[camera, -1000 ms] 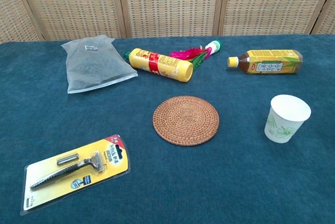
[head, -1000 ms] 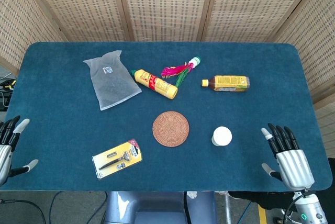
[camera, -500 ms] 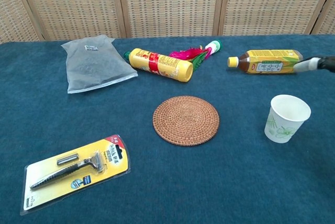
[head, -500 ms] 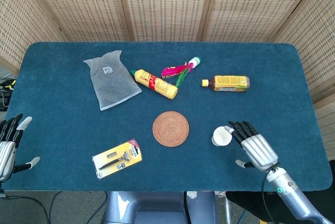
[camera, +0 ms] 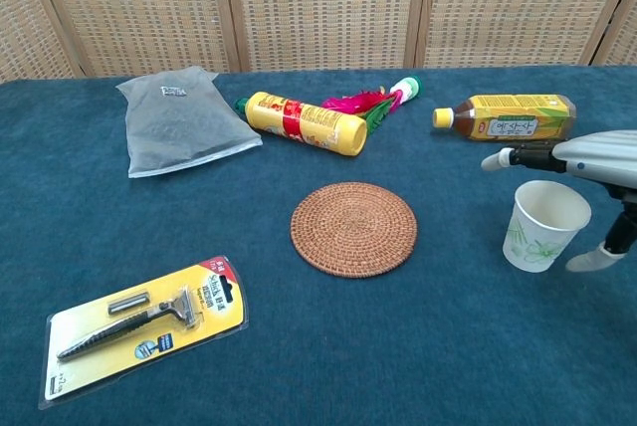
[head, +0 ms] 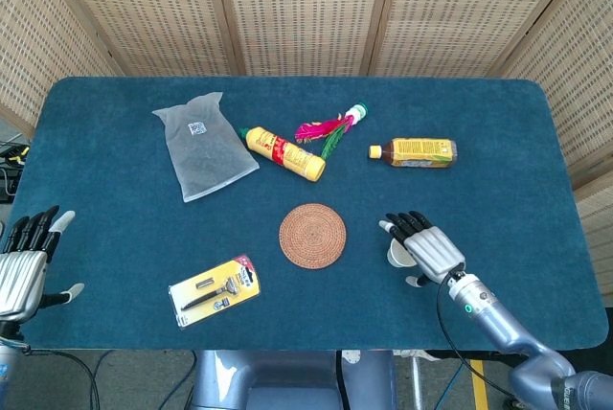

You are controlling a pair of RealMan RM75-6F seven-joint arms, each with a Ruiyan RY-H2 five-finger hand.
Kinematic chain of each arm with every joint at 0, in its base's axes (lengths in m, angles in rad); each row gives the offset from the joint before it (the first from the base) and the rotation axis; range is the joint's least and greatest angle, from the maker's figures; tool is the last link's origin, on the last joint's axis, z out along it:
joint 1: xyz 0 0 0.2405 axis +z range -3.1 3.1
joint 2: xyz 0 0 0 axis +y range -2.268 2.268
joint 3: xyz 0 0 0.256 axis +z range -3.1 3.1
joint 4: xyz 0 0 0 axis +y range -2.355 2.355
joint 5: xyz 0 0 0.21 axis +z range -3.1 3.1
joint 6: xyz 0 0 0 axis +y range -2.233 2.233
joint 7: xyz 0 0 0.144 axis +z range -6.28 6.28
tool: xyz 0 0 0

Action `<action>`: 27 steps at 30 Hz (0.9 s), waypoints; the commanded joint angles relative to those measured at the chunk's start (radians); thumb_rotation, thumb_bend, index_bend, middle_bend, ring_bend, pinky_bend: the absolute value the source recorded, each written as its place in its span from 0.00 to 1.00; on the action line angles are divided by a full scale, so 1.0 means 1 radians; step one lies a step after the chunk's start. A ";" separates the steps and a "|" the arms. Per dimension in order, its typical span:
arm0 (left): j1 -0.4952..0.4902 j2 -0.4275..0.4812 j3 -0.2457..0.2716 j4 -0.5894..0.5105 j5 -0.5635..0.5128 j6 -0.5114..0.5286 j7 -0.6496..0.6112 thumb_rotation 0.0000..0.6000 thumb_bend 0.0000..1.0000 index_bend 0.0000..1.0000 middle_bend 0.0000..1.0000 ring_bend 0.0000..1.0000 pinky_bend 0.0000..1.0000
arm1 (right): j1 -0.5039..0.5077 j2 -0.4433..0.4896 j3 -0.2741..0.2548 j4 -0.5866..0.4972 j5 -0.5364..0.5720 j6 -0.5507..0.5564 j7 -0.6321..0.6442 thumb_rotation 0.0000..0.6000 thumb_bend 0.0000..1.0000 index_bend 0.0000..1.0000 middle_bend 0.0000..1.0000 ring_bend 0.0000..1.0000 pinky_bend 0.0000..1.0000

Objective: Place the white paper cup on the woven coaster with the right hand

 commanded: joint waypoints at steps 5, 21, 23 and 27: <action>-0.007 -0.005 -0.001 -0.001 -0.012 -0.007 0.010 1.00 0.02 0.00 0.00 0.00 0.00 | 0.011 -0.061 0.026 0.064 0.025 0.052 -0.013 1.00 0.04 0.31 0.40 0.43 0.33; -0.022 -0.006 -0.003 0.003 -0.039 -0.028 0.010 1.00 0.02 0.00 0.00 0.00 0.00 | 0.130 -0.076 0.082 0.016 -0.029 0.046 0.057 1.00 0.15 0.44 0.52 0.51 0.54; -0.025 -0.006 -0.005 0.004 -0.046 -0.032 0.008 1.00 0.02 0.00 0.00 0.00 0.00 | 0.163 -0.090 0.100 0.007 -0.014 0.016 0.051 1.00 0.14 0.44 0.52 0.51 0.54; -0.030 -0.004 -0.009 0.008 -0.060 -0.040 0.002 1.00 0.02 0.00 0.00 0.00 0.00 | 0.219 -0.126 0.128 0.015 0.023 -0.035 0.028 1.00 0.14 0.44 0.52 0.51 0.54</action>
